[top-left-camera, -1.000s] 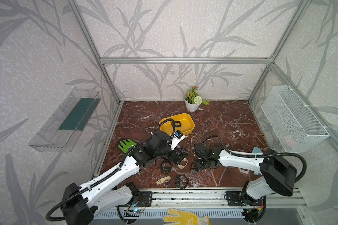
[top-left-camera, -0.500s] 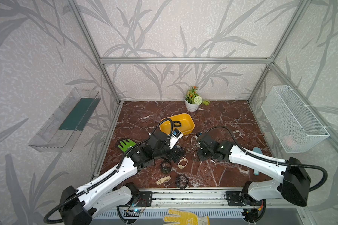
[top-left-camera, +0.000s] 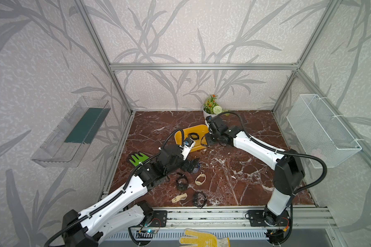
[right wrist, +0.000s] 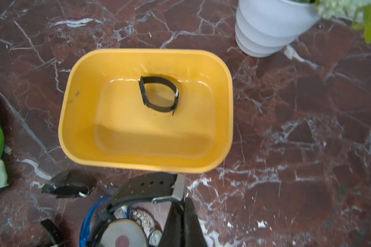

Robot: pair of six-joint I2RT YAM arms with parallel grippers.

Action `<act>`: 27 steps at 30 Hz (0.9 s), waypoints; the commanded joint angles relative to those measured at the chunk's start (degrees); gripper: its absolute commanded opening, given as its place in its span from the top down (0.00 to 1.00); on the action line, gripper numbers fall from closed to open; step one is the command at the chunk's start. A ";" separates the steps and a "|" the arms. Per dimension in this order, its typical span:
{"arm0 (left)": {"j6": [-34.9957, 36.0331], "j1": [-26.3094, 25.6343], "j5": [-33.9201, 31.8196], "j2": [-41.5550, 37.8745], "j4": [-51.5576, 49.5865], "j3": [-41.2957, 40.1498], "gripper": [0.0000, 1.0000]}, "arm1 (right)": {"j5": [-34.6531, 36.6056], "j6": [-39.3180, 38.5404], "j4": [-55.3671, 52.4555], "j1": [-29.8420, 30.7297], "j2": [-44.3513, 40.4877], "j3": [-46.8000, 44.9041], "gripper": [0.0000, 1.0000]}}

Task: Put the watch into the storage box
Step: Pick up the watch at the center of the board, then place the watch in the storage box.

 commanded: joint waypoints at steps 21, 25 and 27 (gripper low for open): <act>0.96 -0.23 -2.97 -0.69 -0.60 0.50 0.05 | -4.70 -3.77 -8.14 -5.12 29.65 30.56 1.00; 0.87 -0.23 -2.62 -0.61 -0.65 0.56 0.05 | -4.70 -3.35 -8.96 -5.08 31.43 32.19 0.98; 0.73 -0.22 -2.55 -0.53 -0.69 0.58 0.05 | -4.61 -3.08 -9.58 -5.10 32.39 33.32 0.95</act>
